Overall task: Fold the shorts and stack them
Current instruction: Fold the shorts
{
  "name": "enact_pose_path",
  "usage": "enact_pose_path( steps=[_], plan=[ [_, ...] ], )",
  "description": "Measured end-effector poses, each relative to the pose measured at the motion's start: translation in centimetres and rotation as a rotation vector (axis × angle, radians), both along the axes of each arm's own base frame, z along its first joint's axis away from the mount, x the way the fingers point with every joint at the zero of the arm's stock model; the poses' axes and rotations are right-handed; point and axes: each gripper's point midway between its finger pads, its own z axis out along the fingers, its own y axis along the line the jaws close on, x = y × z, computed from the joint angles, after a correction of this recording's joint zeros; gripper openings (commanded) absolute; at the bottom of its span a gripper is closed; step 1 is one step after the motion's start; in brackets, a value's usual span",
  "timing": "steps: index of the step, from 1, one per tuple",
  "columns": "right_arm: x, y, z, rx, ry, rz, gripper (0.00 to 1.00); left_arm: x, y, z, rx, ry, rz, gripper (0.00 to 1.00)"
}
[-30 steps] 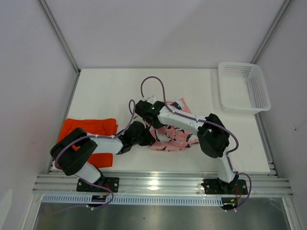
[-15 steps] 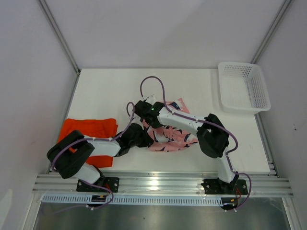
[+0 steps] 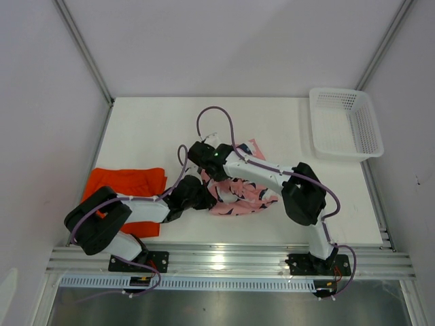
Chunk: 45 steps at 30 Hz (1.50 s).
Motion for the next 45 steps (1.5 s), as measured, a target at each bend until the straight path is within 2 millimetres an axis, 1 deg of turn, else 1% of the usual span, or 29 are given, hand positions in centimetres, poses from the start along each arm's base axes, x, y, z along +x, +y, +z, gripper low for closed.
enact_pose_path(
  steps=[3, 7, 9, 11, 12, 13, 14, 15, 16, 18, 19, 20, 21, 22, 23, 25, 27, 29, 30, 32, 33, 35, 36, 38, 39, 40, 42, 44, 45],
  plan=[
    [-0.1, 0.2, 0.0, 0.001, 0.001, 0.005, 0.08, 0.0, 0.0, 0.0, 0.001, 0.0, 0.002, 0.0],
    [-0.2, 0.7, -0.4, 0.015, 0.006, 0.013, 0.12, -0.1, 0.3, 0.1, 0.011, 0.003, 0.008, 0.0],
    [-0.3, 1.2, -0.9, 0.027, 0.011, 0.019, 0.14, -0.2, 0.5, 0.1, 0.018, 0.005, 0.012, 0.01],
    [-0.4, 1.6, -1.7, 0.042, 0.021, 0.024, 0.18, -0.3, 0.8, 0.1, 0.024, 0.007, 0.017, 0.05],
    [-0.4, 1.7, -2.1, 0.046, 0.025, 0.025, 0.23, -0.3, 0.9, 0.2, 0.026, 0.006, 0.019, 0.07],
    [-0.4, 2.0, -2.6, 0.056, 0.029, 0.028, 0.38, -0.4, 1.0, 0.3, 0.028, 0.005, 0.021, 0.09],
    [-0.5, 2.2, -3.1, 0.072, 0.036, 0.028, 0.43, -0.5, 1.2, 0.4, 0.027, 0.002, 0.023, 0.16],
    [-0.6, 2.5, -3.6, 0.087, 0.045, 0.034, 0.59, -0.6, 1.3, 0.5, 0.027, 0.001, 0.024, 0.2],
    [-0.8, 2.7, -4.2, 0.107, 0.053, 0.035, 0.65, -0.7, 1.4, 0.5, 0.027, 0.0, 0.024, 0.23],
    [-1.0, 3.0, -5.4, 0.145, 0.068, 0.05, 0.71, -0.9, 1.6, 0.5, 0.03, 0.003, 0.025, 0.27],
    [-1.3, 2.9, -5.9, 0.163, 0.078, 0.053, 0.74, -1.1, 1.8, 0.3, 0.036, 0.008, 0.026, 0.31],
    [-1.7, 2.6, -6.3, 0.18, 0.087, 0.055, 0.76, -1.2, 1.9, 0.4, 0.034, 0.008, 0.027, 0.32],
    [-2.0, 2.4, -6.4, 0.209, 0.093, 0.058, 0.77, -1.2, 1.9, 0.5, 0.033, 0.007, 0.028, 0.32],
    [-2.3, 2.0, -6.2, 0.239, 0.097, 0.057, 0.77, -1.2, 1.9, 0.6, 0.03, 0.005, 0.028, 0.35],
    [-2.6, 1.8, -5.8, 0.263, 0.097, 0.058, 0.77, -1.2, 1.9, 0.7, 0.03, 0.004, 0.028, 0.37],
    [-2.7, 1.6, -4.0, 0.354, 0.076, 0.064, 0.77, -1.2, 2.0, 1.0, 0.027, 0.0, 0.03, 0.39],
    [-2.7, 1.8, -0.9, 0.463, 0.035, 0.079, 0.77, -1.2, 2.1, 1.3, 0.025, -0.006, 0.032, 0.41],
    [-2.6, 2.0, 2.7, 0.594, -0.017, 0.095, 0.77, -1.3, 2.2, 1.6, 0.026, -0.009, 0.033, 0.43],
    [-2.5, 2.1, 4.5, 0.663, -0.038, 0.106, 0.75, -1.4, 2.3, 1.8, 0.027, -0.011, 0.033, 0.44],
    [-2.2, 1.9, 7.4, 0.787, -0.078, 0.118, 0.68, -1.2, 2.6, 2.4, 0.027, -0.019, 0.042, 0.48],
    [-2.1, 1.6, 8.4, 0.836, -0.089, 0.118, 0.58, -1.1, 2.7, 2.8, 0.026, -0.023, 0.046, 0.48],
    [-1.8, 0.8, 9.2, 0.909, -0.099, 0.113, 0.46, -0.7, 2.9, 3.7, 0.024, -0.039, 0.056, 0.53],
    [-1.7, 0.5, 9.0, 0.935, -0.095, 0.106, 0.4, -0.4, 2.9, 4.3, 0.02, -0.048, 0.061, 0.55],
    [-1.5, -0.5, 7.4, 0.966, -0.072, 0.079, 0.42, 0.4, 3.3, 5.6, 0.017, -0.072, 0.074, 0.6],
    [-1.6, -1.0, 6.5, 0.971, -0.054, 0.067, 0.54, 0.8, 3.4, 6.2, 0.014, -0.08, 0.081, 0.62],
    [-1.8, -1.5, 5.2, 0.978, -0.026, 0.046, 0.62, 1.3, 3.7, 6.9, 0.016, -0.088, 0.09, 0.65],
    [-2.6, -2.4, 2.8, 0.974, 0.02, 0.024, 0.71, 2.5, 4.0, 8.2, 0.01, -0.107, 0.101, 0.66],
    [-3.5, -2.8, 1.2, 0.966, 0.047, 0.022, 0.73, 3.5, 4.2, 9.5, 0.003, -0.124, 0.11, 0.68],
    [-3.7, -2.8, 0.9, 0.964, 0.05, 0.027, 0.73, 4.0, 4.1, 10.1, -0.007, -0.13, 0.109, 0.69]
  ],
)
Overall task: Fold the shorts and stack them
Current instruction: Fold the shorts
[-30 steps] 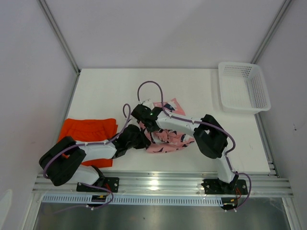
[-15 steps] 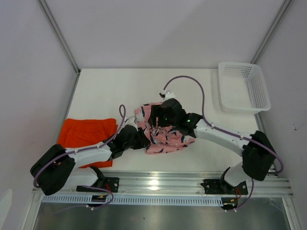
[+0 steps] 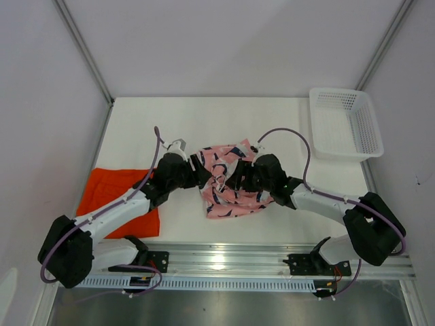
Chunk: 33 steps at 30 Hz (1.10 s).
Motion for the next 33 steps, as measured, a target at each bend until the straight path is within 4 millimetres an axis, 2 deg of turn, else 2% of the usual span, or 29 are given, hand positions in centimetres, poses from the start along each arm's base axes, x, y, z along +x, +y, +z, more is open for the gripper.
enact_pose_path(
  steps=[3, 6, 10, 14, 21, 27, 30, 31, 32, 33],
  plan=[
    [-0.4, 0.4, -0.3, 0.012, -0.025, 0.023, 0.77, 1.1, -0.5, 1.0, -0.012, -0.008, -0.014, 0.72],
    [-0.5, 1.0, -0.2, 0.038, -0.059, 0.048, 0.78, 1.8, -1.5, 1.1, -0.015, 0.008, -0.039, 0.73],
    [-1.0, 1.7, -1.1, 0.002, -0.108, 0.083, 0.78, 2.4, -2.6, -0.8, 0.001, 0.066, -0.069, 0.74],
    [-1.8, 2.5, -1.9, -0.078, -0.185, 0.129, 0.77, 2.2, -2.6, -3.1, 0.026, 0.13, -0.079, 0.77],
    [-1.8, 2.7, -3.4, -0.197, -0.291, 0.169, 0.72, 3.6, -1.8, -4.1, 0.025, 0.168, -0.071, 0.77],
    [-1.7, 2.9, -4.7, -0.289, -0.323, 0.178, 0.67, 4.4, -2.2, -5.0, 0.016, 0.204, -0.099, 0.77],
    [-1.9, 3.7, -5.1, -0.338, -0.343, 0.188, 0.59, 4.2, -2.6, -5.9, 0.012, 0.23, -0.119, 0.76],
    [-1.9, 4.1, -5.1, -0.354, -0.353, 0.192, 0.35, 4.1, -2.7, -6.2, 0.011, 0.239, -0.124, 0.72],
    [-2.0, 4.5, -5.3, -0.377, -0.365, 0.198, 0.35, 3.9, -2.8, -6.5, 0.008, 0.251, -0.133, 0.72],
    [-2.2, 4.6, -5.4, -0.394, -0.377, 0.209, 0.22, 3.9, -2.9, -6.6, 0.007, 0.254, -0.136, 0.71]
  ],
)
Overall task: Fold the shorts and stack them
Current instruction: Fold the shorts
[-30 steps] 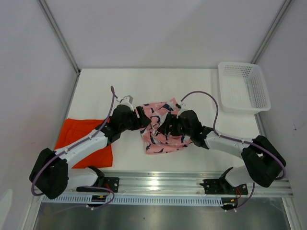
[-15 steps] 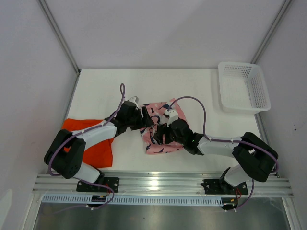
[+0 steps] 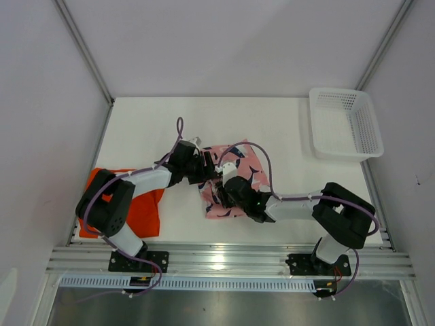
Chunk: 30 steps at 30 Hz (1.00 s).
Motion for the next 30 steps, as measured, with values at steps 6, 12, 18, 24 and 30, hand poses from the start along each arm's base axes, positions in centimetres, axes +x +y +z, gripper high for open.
enact_pose_path(
  steps=[6, 12, 18, 24, 30],
  plan=[
    [-0.2, 0.6, 0.2, -0.043, -0.054, 0.003, 0.0, 0.6, -0.4, 0.2, -0.011, -0.011, -0.013, 0.4],
    [-0.5, 0.6, 0.6, -0.099, -0.122, 0.011, 0.0, 1.3, -0.7, 0.4, -0.023, -0.014, -0.022, 0.3],
    [0.0, 0.3, 1.3, -0.131, -0.163, -0.004, 0.0, 2.9, -1.3, 2.8, -0.039, -0.053, -0.037, 0.58],
    [0.8, 0.5, 3.4, -0.131, -0.205, -0.02, 0.0, 4.1, -1.1, 4.2, -0.037, -0.087, -0.04, 0.75],
    [1.5, 0.9, 5.1, -0.125, -0.24, -0.033, 0.0, 5.2, 2.0, 3.9, -0.038, -0.064, 0.023, 0.79]
  ],
)
